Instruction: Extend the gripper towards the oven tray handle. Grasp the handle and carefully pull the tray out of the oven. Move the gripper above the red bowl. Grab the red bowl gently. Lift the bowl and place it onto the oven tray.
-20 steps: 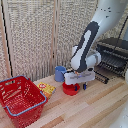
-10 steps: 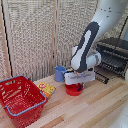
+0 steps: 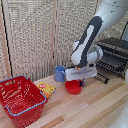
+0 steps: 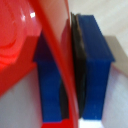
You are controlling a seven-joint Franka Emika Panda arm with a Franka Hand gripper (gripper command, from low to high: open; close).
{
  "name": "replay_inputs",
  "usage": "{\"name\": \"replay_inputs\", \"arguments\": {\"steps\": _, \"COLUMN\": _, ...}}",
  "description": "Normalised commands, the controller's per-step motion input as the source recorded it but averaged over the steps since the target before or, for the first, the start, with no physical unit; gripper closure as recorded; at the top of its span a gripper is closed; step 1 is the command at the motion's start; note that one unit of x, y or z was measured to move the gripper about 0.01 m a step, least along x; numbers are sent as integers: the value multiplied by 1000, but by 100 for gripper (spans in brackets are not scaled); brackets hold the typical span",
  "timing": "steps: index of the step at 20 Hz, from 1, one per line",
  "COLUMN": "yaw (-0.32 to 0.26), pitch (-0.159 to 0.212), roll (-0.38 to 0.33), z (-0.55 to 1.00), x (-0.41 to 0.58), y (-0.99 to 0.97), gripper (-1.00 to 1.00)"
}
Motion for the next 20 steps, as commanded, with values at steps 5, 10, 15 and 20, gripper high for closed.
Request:
{"name": "replay_inputs", "arguments": {"steps": 5, "yaw": -219, "pitch": 92, "roll": 0, "z": 614, "x": 271, "y": -311, "gripper": 100}}
{"name": "replay_inputs", "arguments": {"steps": 10, "yaw": -316, "pitch": 34, "roll": -48, "z": 562, "x": 309, "y": -50, "gripper": 100}}
{"name": "replay_inputs", "arguments": {"steps": 15, "yaw": -325, "pitch": 11, "roll": -86, "z": 602, "x": 269, "y": 0, "gripper": 100}}
{"name": "replay_inputs", "arguments": {"steps": 20, "yaw": -313, "pitch": 47, "roll": -80, "z": 715, "x": 304, "y": -29, "gripper": 100}}
